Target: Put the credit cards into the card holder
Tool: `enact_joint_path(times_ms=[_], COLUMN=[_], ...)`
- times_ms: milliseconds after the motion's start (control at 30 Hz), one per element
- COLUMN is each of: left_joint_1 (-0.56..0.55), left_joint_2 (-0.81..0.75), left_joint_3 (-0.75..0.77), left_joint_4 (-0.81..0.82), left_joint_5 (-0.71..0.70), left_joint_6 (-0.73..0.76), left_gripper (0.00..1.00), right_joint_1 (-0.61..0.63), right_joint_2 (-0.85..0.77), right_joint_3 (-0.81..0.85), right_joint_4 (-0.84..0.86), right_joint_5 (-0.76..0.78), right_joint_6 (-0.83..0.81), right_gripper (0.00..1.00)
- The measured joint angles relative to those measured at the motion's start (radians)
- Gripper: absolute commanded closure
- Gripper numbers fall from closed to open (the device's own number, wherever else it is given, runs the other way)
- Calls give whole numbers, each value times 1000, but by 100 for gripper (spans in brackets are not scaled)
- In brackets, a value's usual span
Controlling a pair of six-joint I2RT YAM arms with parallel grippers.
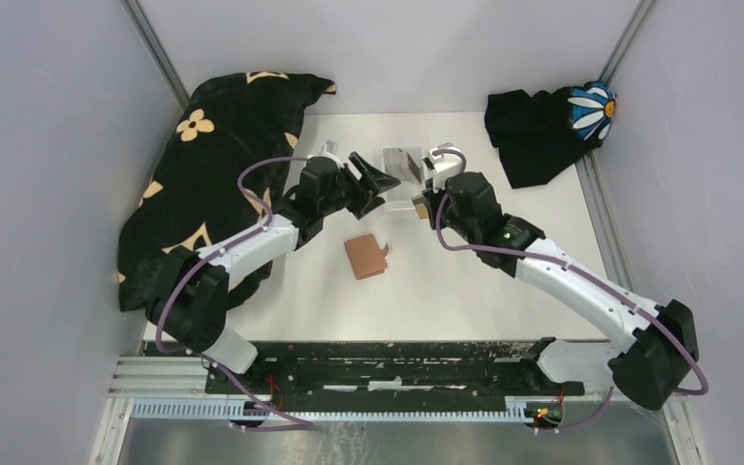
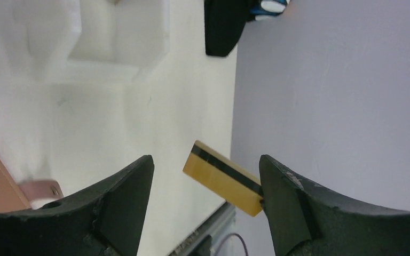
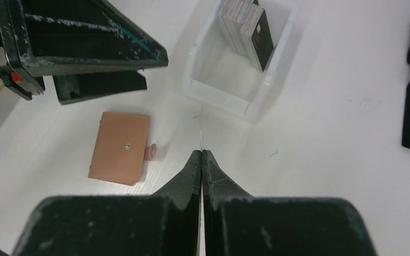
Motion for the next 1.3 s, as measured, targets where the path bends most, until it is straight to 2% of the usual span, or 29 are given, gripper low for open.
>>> enact_joint_path(times_ms=[300,800,967,1133,1233,1300], left_joint_1=[-3,-3,-3,-3,-2,-2], left_joint_2=[-36,-81,-81,-81,-81,-81], left_joint_3=[-91,-140,-155,-180,-211,-225], left_joint_4=[38,113,140,205,269,299], left_joint_5=[228,373,408,440,451,452], left_joint_6=[-204,-331,-336,-362,-399,-416], left_gripper=[21,22,35,62,67,76], right_joint_1=[150,422,481,520,526,530], right_joint_2=[-85,-40,-29,-26,-26,-23], right_joint_3=[-80,-124,-124,-139,-149,-162], right_joint_4=[82,237,282,315,322,332], right_joint_5=[161,407,472,531,543,549], right_joint_6=[-121,-388,-473,-542,-558,-568], right_gripper=[99,99,99,99,99,99])
